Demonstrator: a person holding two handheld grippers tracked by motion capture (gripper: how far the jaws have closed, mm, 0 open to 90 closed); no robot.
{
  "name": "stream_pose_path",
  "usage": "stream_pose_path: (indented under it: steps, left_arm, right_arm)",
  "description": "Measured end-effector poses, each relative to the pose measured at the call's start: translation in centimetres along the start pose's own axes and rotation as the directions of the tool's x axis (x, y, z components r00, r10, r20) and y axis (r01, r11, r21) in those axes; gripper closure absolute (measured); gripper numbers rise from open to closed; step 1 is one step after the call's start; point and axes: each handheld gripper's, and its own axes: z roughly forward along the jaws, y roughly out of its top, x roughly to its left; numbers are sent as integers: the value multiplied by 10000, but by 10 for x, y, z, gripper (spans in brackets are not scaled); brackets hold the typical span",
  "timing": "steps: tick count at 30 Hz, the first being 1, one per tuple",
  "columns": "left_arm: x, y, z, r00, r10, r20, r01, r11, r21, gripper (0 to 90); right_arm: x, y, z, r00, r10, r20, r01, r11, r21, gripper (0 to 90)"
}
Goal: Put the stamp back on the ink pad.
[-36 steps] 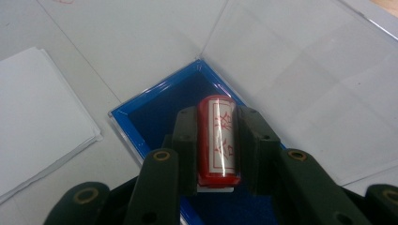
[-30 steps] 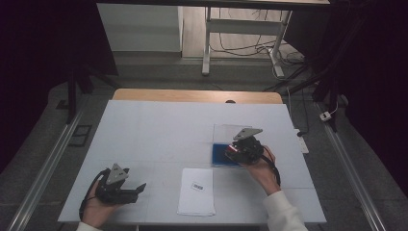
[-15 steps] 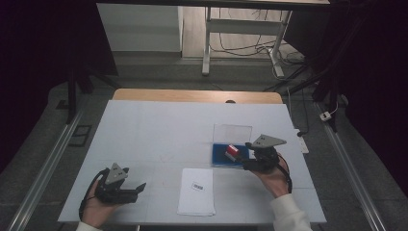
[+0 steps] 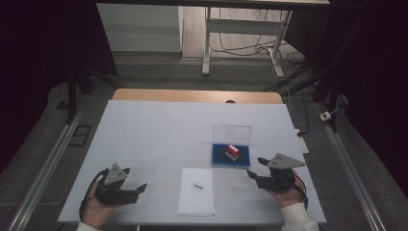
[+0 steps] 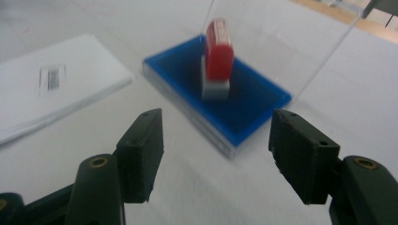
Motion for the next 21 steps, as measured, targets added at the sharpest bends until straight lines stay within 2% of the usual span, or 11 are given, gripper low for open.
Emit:
stream_pose_path:
  steps: [3, 6, 11, 21]
  left_arm:
    - [-2, 0, 1, 10000, 9, 26, -9, 10000, 27, 178]
    - [-3, -1, 1, 10000, -35, 44, 35, 10000, 44, 178]
    - [-6, -3, 1, 9999, -78, 85, 78, 9999, 71, 178]
    - [-8, -3, 2, 9999, -48, 130, 46, 9999, 111, 178]
  right_arm:
    - [-1, -12, -7, 10000, -87, 26, 86, 9996, 262, 352]
    - [-2, -23, -12, 9999, 148, 1, -148, 9996, 248, 352]
    - [-4, -35, -19, 9997, 240, 53, -242, 9989, 413, 353]
    - [0, -35, -17, 10000, 62, -6, -62, 9994, 350, 355]
